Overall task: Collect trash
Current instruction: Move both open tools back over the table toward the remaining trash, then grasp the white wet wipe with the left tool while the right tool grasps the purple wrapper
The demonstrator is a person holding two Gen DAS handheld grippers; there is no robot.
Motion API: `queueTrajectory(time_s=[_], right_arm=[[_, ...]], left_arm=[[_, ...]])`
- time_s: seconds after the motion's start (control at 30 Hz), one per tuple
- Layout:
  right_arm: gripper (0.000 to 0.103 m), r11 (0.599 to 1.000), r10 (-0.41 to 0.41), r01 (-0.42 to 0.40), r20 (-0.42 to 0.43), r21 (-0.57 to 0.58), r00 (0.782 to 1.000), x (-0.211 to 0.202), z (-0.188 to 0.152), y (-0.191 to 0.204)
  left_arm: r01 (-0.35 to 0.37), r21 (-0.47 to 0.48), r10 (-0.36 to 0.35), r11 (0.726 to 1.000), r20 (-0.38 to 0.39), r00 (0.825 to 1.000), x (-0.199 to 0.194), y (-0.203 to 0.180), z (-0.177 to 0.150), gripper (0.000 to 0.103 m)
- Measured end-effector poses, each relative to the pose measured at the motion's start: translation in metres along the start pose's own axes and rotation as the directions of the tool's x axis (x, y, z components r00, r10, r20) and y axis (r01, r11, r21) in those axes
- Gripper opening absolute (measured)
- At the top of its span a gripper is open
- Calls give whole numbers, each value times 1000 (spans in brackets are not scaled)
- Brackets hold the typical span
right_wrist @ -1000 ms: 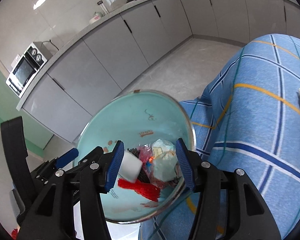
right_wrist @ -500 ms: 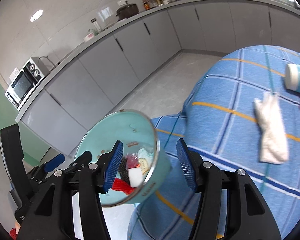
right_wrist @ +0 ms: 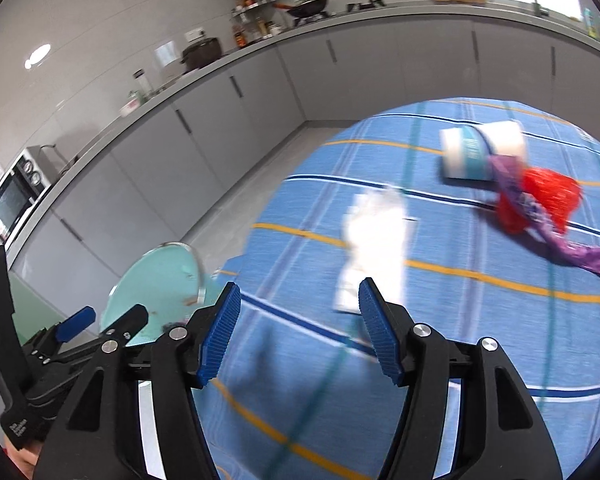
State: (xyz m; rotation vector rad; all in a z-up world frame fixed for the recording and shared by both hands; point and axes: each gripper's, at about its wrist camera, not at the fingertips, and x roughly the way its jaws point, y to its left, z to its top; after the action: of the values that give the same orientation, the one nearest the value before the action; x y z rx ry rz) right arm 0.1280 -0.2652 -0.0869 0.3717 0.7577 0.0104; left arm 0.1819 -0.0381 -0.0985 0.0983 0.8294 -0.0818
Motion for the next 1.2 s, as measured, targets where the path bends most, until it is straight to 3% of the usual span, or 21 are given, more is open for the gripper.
queueTrajectory(time_s=[0.4,0.57,0.93,1.2], right_arm=[[62,984,-148,146,6,100,989,-38,-16,-100],[62,975,-197,194,14,109,980,-47,-11,-130],[62,964,-266,266,-3,7,964,-41,16,-170],[62,961,-274,271,-51,-52,960,-19,28,-193]], left_arm=[[111,150,-111,982,-7,994,-10,-95,-9,90],[117,178,-120,977,3,993,-11,-124,-3,90],[121,227,-123,966,-6,992,4,-175,13,90],[143,237,-139,961,-33,990,21,-200,20,88]])
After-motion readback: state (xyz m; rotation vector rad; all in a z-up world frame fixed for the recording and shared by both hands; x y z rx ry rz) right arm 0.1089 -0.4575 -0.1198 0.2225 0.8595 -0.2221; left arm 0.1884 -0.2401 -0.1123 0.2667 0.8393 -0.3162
